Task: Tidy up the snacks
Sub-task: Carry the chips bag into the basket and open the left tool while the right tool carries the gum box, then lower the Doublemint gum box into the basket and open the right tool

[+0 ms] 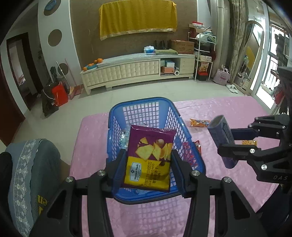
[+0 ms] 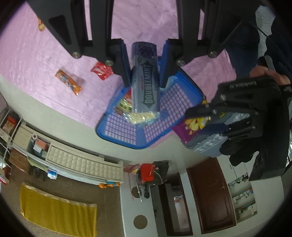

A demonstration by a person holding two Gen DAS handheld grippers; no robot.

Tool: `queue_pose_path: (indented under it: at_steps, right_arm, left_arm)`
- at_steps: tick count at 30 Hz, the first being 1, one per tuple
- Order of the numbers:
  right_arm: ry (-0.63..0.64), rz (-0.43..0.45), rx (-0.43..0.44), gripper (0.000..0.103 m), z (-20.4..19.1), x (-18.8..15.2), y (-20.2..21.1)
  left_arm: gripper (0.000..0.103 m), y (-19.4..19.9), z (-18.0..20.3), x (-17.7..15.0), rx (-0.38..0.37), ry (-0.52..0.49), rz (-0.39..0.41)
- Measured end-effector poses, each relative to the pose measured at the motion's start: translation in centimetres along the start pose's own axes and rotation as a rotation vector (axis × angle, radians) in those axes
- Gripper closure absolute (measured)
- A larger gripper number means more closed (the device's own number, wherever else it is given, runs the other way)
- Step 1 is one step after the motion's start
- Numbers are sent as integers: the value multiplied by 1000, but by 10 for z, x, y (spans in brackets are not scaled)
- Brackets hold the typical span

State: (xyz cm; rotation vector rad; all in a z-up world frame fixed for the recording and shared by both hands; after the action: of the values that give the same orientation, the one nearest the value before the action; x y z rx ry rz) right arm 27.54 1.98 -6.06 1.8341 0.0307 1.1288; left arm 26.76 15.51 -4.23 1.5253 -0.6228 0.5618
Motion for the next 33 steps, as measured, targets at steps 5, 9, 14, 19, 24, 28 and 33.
queue_pose_path:
  at_steps: [5,9,14,19,24,28,33]
  right_arm:
    - [20,-19,1,68,-10,8,-11]
    - [19,-33,-9,68,-12,10,-20]
    - [2,-46,-24,68,-9,7,-24]
    - [-14,-52,-45,68,-4,3,-23]
    - [-43,-51,-59,68,4,2,-20]
    - [-50,-43,-63,68,8,1,-15]
    - [-64,-33,-63,68,14,1,-11]
  left_arm:
    - [57,-11,-12,-8,-22,21,-21]
    - [57,-20,-17,-15,-31,32,-41]
    - [57,-27,-19,-17,-54,47,-53]
    - [57,-32,-13,-19,-73,44,-66]
    - [57,-38,0,-16,-88,45,-69]
    - [34,-41,9,-13,-90,27,-70]
    - [26,-34,3,-10,-104,48,-55]
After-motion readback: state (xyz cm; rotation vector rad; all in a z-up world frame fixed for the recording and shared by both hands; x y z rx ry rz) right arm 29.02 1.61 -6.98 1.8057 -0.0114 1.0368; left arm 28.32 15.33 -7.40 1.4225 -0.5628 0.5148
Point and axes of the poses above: each gripper's, at about its wrist camera, not at the fingertips, and y roughly against the way its jaws point, z to its right, x to its top, the point moved 6 cm from there along -y, roughly the way its jaws point
